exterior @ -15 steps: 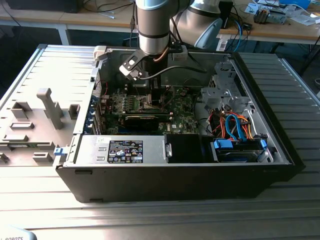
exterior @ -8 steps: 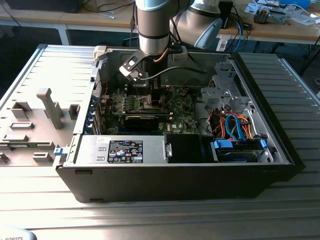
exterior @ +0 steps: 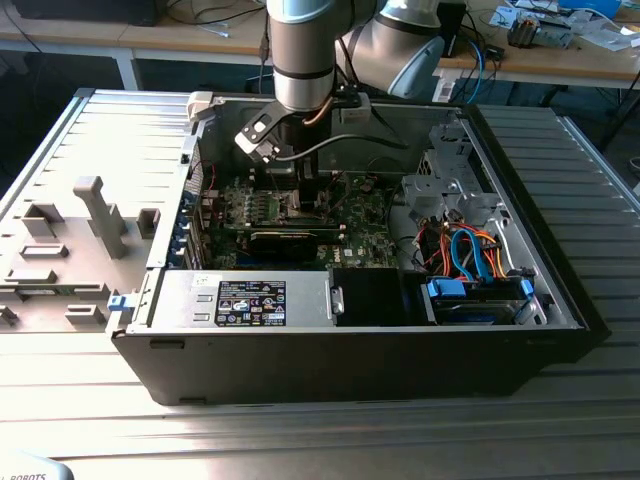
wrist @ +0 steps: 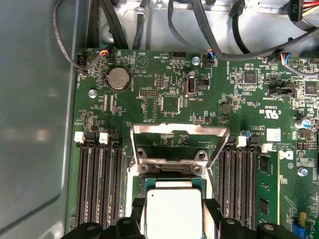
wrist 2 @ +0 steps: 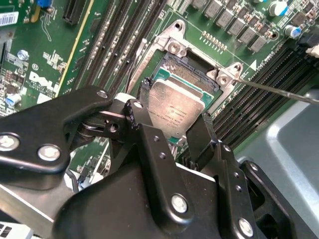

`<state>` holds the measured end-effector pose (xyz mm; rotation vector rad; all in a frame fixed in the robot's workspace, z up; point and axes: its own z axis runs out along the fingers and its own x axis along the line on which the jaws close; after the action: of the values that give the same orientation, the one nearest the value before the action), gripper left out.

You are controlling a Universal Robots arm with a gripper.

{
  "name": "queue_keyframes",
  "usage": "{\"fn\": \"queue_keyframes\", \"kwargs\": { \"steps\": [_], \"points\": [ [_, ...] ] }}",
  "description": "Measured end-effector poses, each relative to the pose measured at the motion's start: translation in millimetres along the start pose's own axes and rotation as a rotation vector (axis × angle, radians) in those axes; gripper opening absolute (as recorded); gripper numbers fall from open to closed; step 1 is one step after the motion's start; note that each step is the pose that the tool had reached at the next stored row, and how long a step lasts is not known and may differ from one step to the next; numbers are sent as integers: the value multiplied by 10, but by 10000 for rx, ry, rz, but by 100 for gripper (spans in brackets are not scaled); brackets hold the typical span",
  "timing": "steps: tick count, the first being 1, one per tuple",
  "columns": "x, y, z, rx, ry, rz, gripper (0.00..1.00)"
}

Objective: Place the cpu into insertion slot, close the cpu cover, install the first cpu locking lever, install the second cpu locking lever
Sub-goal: 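Place the cpu into insertion slot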

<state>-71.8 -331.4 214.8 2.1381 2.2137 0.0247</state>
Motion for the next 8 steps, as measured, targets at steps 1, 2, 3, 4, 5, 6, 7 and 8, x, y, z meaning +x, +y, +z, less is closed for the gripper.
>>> {"fn": "queue_keyframes", "kwargs": {
  "steps": [1, 2, 3, 4, 5, 6, 7, 8],
  "points": [
    [1, -3, 9, 2, -15, 58, 54],
    [1, -3, 15, 4, -26, 119, 54],
    [2, -6, 28, 9, -39, 264, 54],
    [2, -10, 34, 10, -40, 281, 54],
    [2, -14, 39, 10, -41, 282, 54],
    [2, -18, 48, 10, -40, 280, 54],
    [3, -19, 55, 10, -40, 279, 54],
    [3, -20, 62, 10, -40, 278, 54]
  ]
}}
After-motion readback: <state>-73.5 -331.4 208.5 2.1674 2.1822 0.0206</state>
